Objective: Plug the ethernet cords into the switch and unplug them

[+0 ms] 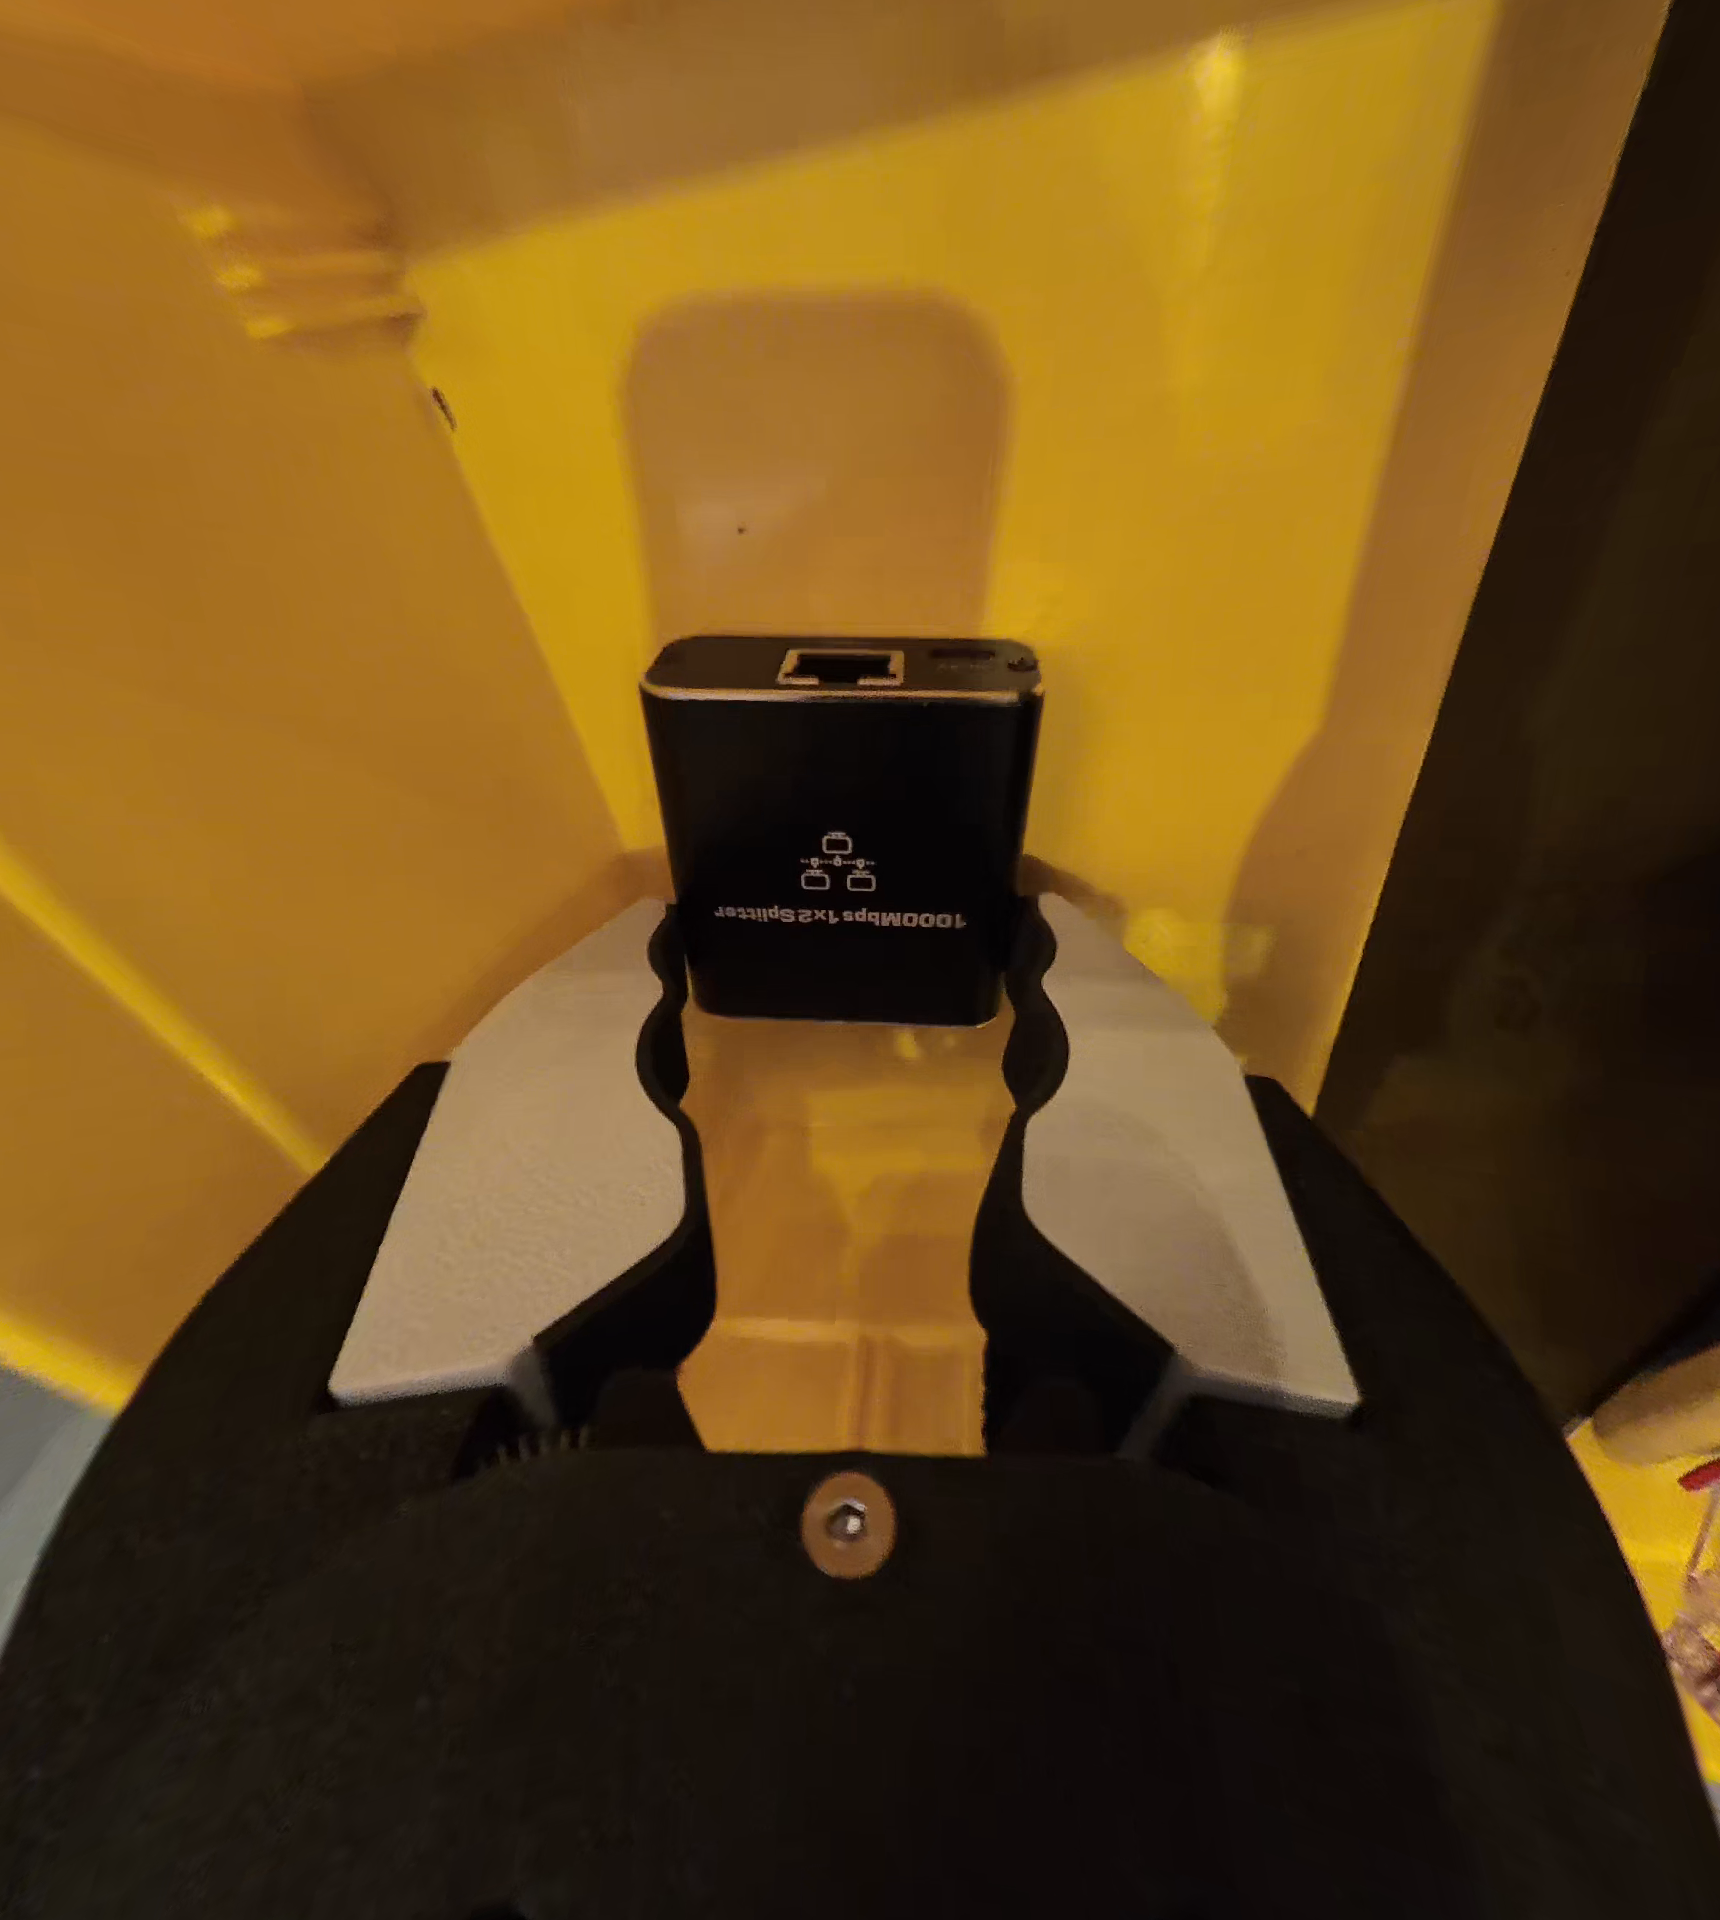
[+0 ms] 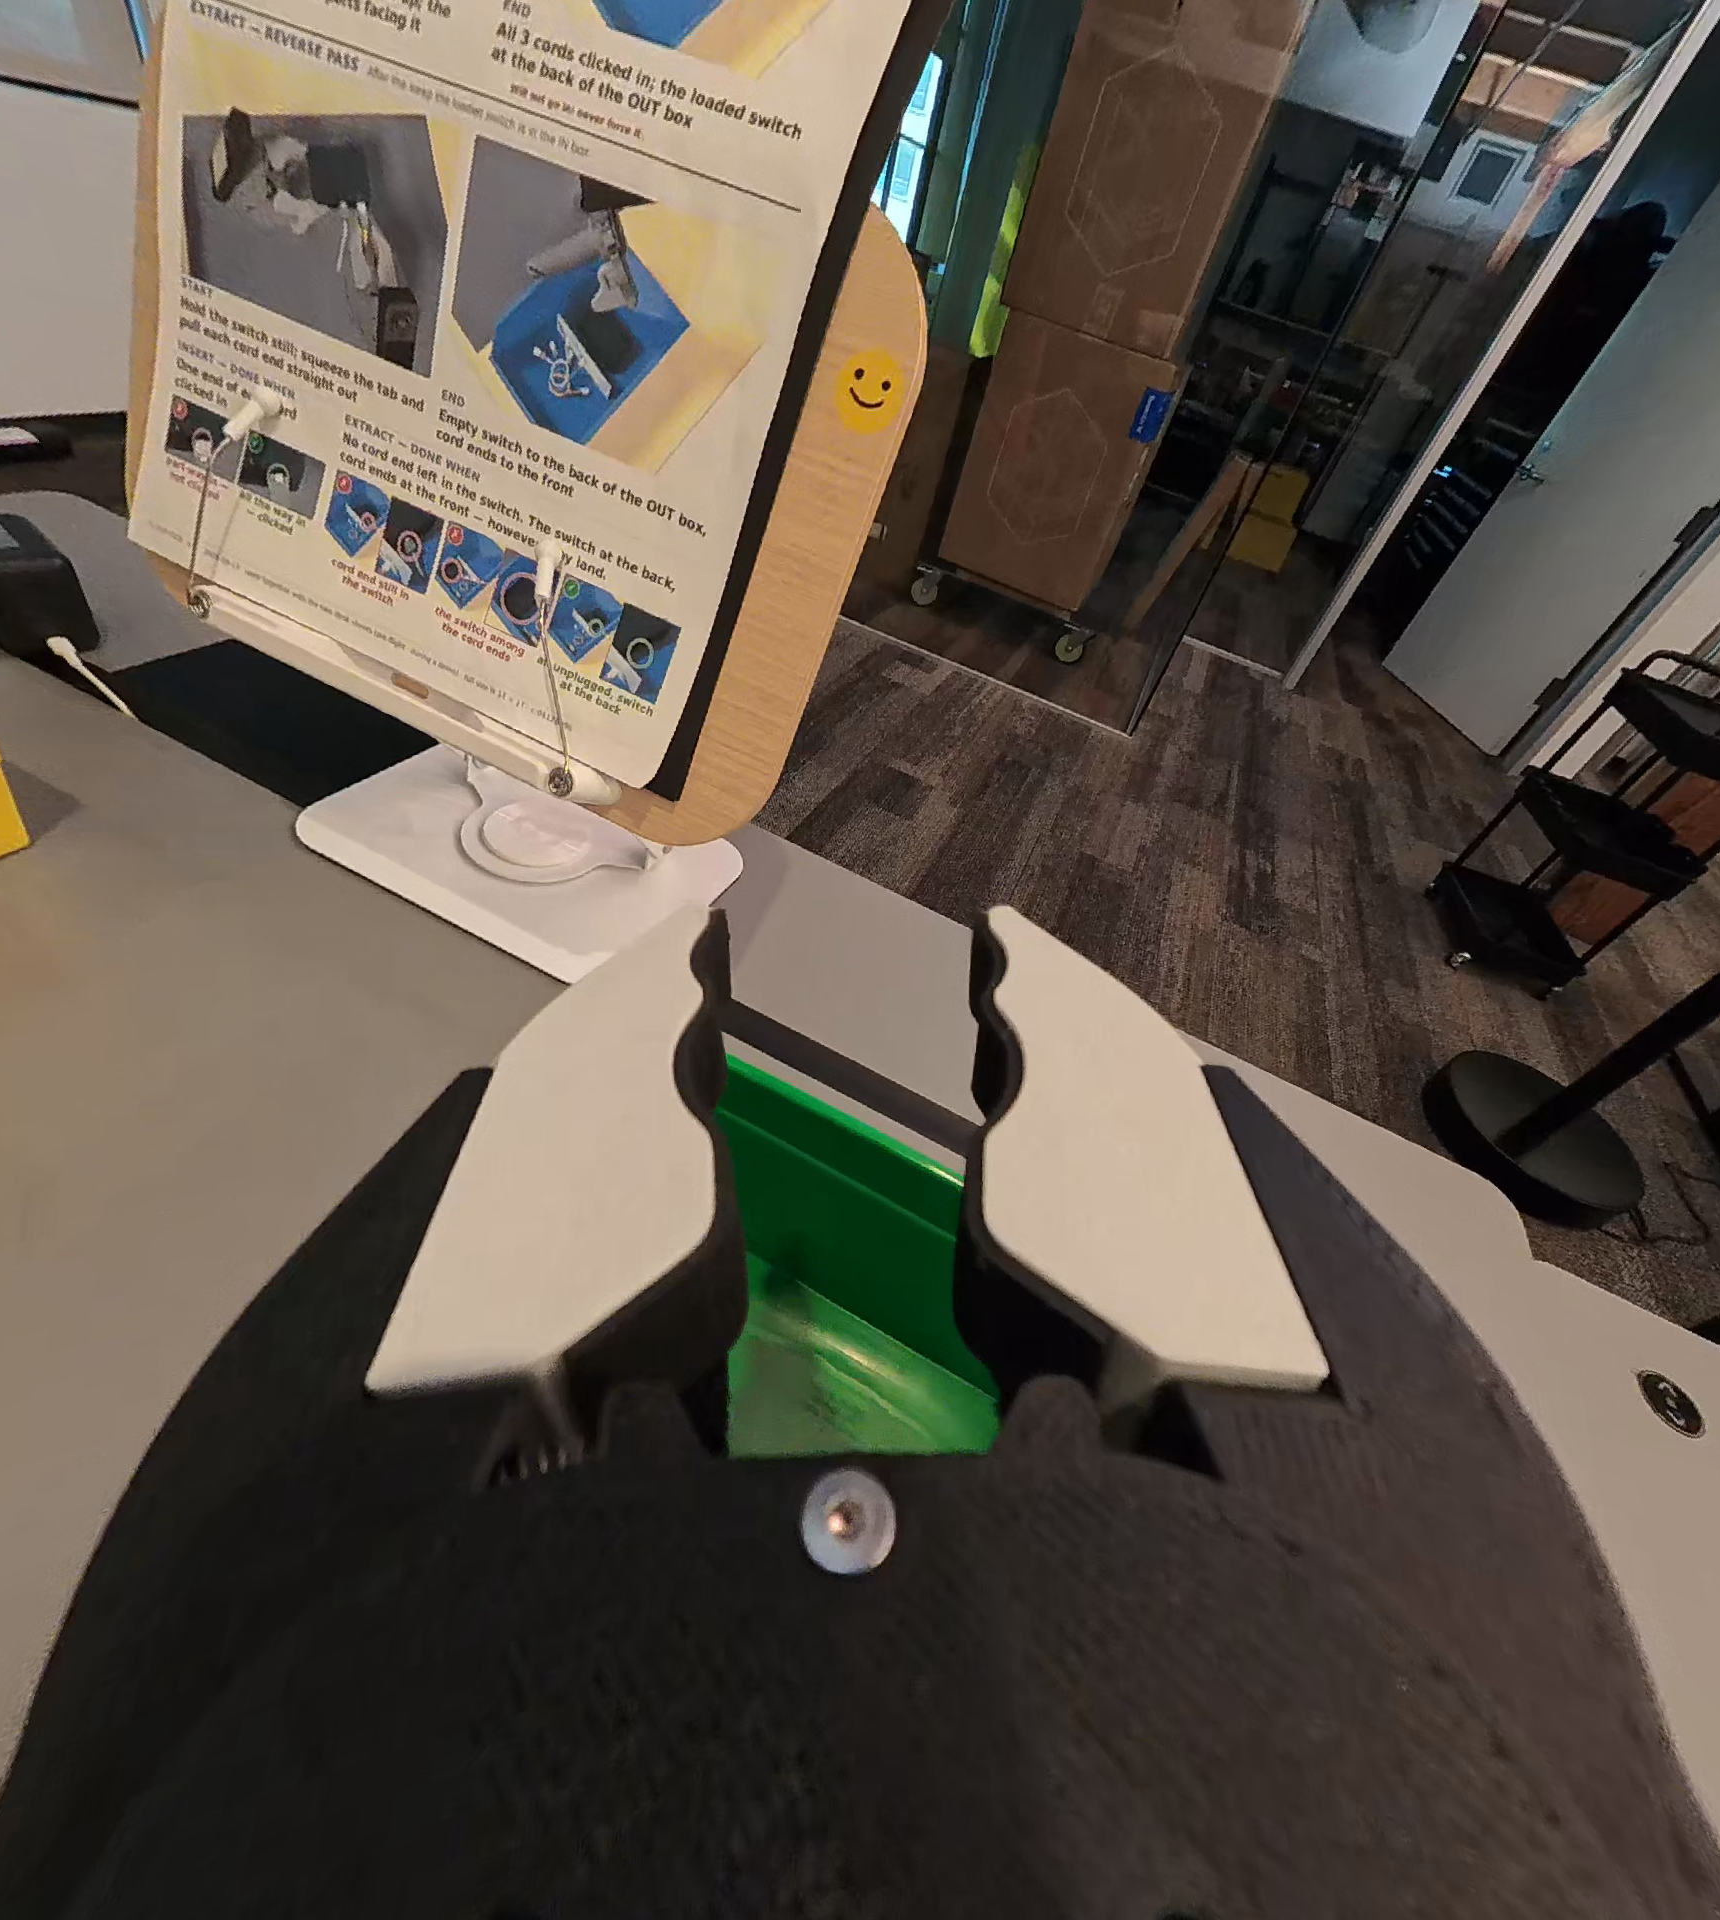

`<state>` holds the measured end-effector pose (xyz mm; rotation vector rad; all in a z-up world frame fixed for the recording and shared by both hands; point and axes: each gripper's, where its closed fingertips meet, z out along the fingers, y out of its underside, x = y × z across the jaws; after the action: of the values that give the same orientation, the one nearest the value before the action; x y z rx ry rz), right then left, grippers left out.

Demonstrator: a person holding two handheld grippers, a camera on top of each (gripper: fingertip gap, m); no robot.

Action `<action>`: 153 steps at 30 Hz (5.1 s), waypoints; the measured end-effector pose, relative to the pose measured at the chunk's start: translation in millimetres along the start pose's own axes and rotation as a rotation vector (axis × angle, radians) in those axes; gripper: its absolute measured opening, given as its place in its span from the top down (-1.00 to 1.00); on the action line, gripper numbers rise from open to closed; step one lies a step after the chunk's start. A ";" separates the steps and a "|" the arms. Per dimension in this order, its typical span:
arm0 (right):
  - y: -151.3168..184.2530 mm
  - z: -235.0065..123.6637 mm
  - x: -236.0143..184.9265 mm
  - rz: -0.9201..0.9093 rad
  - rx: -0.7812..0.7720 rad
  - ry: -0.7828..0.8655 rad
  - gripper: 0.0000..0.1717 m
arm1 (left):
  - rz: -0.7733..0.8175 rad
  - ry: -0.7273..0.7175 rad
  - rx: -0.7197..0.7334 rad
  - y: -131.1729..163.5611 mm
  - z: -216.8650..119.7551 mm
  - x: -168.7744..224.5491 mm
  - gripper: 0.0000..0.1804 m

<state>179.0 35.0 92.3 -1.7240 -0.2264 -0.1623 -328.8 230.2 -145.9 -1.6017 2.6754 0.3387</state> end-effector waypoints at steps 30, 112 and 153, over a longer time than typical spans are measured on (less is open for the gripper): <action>-16.1 -98.4 5.4 -0.054 0.057 -0.080 0.47 | -0.017 -0.098 0.103 -272.9 -69.1 36.4 0.36; -24.8 -143.5 -25.4 0.080 0.022 -0.262 0.53 | 0.271 -0.198 0.300 -362.1 -72.4 39.6 0.86; 24.0 -101.3 -17.5 0.022 -0.237 -0.185 0.52 | -0.448 -0.370 0.393 -42.3 -94.8 69.1 0.57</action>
<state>169.8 -69.7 81.9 -1.9785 -0.3351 -0.0131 -315.0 133.1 -69.0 -1.7348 1.9036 0.0787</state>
